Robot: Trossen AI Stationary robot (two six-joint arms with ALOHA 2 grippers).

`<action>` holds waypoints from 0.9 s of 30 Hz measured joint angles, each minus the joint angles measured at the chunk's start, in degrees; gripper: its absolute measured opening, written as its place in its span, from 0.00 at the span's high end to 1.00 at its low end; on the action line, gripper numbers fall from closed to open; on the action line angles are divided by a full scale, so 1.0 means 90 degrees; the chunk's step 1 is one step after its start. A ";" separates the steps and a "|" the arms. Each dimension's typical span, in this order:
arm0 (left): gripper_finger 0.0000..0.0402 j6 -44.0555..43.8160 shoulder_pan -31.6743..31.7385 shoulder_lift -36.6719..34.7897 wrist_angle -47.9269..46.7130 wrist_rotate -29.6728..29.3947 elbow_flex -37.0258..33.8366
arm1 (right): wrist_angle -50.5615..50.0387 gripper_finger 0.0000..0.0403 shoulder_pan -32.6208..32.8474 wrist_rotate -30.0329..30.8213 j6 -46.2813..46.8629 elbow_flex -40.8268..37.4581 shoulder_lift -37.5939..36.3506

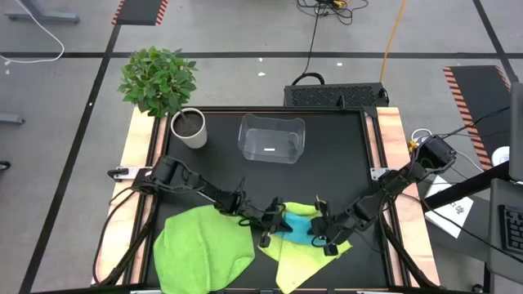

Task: Fold microfiber towels
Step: Fold the blue towel

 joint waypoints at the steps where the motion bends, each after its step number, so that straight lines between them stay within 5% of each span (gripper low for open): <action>1: 0.92 0.0013 -0.0010 0.0000 0.0021 -0.0004 0.0000 | 0.0046 0.99 0.0013 -0.0033 -0.0127 0.0000 0.0000; 16: 0.88 -0.0713 0.0233 0.0000 -0.0342 -0.0146 0.0000 | 0.0635 0.99 0.0726 -0.0520 -0.0140 0.0348 0.0000; 27: 0.88 -0.0802 0.0341 0.0000 0.0004 -0.0224 0.0000 | -0.0907 1.00 0.0948 0.0671 0.0644 0.0750 0.0084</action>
